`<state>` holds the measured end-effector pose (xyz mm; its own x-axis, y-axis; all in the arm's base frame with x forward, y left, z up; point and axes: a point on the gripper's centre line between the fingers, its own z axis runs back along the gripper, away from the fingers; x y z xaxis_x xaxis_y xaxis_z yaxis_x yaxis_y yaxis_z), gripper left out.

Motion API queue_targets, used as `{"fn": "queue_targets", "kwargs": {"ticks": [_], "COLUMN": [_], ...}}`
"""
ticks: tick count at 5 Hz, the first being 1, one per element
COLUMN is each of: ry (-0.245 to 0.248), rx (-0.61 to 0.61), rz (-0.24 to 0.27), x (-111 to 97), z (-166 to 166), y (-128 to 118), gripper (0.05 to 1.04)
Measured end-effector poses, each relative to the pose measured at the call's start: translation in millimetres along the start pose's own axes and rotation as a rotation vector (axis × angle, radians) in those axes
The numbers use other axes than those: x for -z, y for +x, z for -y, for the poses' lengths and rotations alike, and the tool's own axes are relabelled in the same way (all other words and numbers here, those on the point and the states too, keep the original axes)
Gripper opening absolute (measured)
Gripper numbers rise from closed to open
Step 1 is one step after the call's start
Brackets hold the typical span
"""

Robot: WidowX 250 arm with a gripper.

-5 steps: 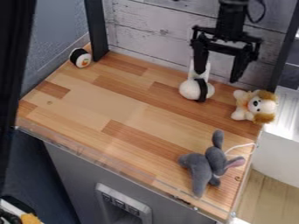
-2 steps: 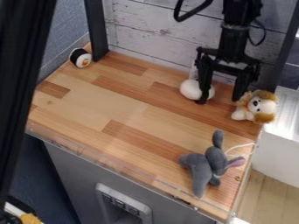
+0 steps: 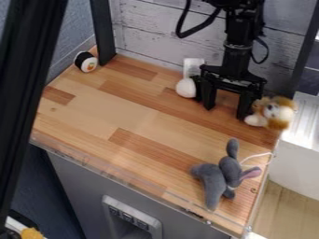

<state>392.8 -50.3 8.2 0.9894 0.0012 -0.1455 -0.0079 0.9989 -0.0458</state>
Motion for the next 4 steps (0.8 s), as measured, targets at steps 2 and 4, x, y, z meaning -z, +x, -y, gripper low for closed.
{"fn": "queue_targets", "kwargs": {"ticks": [2, 4], "ry": [0.007, 0.015], "rx": [-0.009, 0.006], "rz": [0.007, 0.009], "x": [-0.2, 0.4], "z": [-4.9, -7.5], "y": [1.5, 2.9], "gripper": [0.659, 0.161]}}
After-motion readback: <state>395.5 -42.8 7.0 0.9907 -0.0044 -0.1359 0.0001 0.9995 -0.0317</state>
